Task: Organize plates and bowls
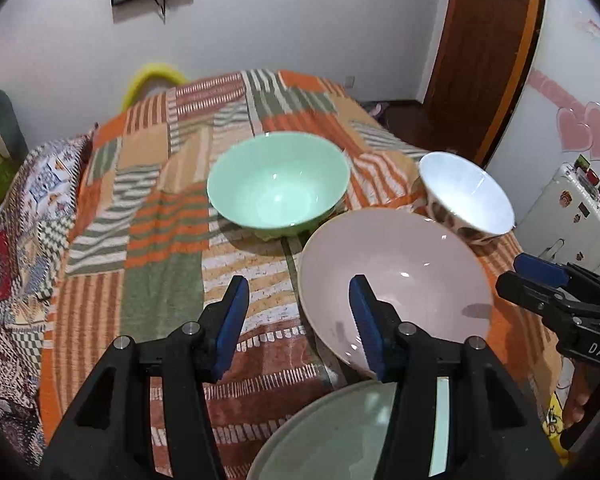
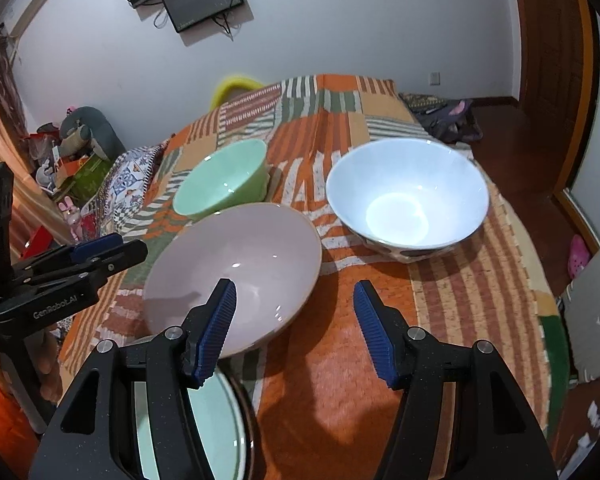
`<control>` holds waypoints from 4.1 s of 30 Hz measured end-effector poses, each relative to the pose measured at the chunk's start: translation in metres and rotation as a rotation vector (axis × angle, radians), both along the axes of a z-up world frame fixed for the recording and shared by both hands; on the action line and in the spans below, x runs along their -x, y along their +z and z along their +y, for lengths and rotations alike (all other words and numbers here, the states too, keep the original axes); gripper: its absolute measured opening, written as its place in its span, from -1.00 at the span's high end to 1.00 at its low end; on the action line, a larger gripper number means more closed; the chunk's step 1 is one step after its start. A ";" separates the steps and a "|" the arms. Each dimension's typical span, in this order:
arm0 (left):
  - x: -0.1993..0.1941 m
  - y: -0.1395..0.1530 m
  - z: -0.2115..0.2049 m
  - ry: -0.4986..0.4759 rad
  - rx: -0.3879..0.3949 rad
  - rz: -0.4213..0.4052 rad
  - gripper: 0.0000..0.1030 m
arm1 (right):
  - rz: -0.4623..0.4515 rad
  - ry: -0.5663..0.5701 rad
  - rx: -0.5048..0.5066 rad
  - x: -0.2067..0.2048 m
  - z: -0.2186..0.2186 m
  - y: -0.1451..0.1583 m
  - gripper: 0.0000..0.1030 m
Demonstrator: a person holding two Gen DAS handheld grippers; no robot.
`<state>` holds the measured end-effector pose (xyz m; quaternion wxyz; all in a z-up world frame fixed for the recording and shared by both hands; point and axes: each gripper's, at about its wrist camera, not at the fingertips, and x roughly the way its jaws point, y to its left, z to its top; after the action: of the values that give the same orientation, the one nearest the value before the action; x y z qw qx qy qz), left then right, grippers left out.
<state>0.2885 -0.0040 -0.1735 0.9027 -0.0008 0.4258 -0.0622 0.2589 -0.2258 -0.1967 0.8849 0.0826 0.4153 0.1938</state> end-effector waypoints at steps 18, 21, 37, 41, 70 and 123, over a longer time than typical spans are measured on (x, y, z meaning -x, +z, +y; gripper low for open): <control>-0.026 -0.036 0.007 -0.039 0.059 0.091 0.64 | 0.094 0.035 -0.035 -0.021 0.001 -0.024 0.40; -0.026 -0.037 0.002 -0.067 0.066 0.099 0.78 | 0.099 0.053 -0.042 -0.021 0.005 -0.025 0.52; 0.001 -0.015 0.000 -0.068 0.053 0.047 0.79 | 0.055 0.035 -0.030 -0.011 0.008 -0.007 0.58; 0.015 -0.004 0.002 -0.053 0.043 0.019 0.79 | 0.028 0.050 -0.029 -0.004 0.013 0.005 0.58; 0.180 0.070 0.111 0.208 0.022 -0.151 0.79 | -0.072 0.339 -0.054 0.076 0.134 0.044 0.58; 0.190 -0.067 0.187 0.365 0.046 0.103 0.78 | 0.139 0.484 0.172 0.078 0.232 -0.042 0.50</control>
<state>0.0983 0.1829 -0.2409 0.8757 -0.1020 0.4628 0.0928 0.1805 0.0062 -0.2386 0.7859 -0.0813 0.4977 0.3577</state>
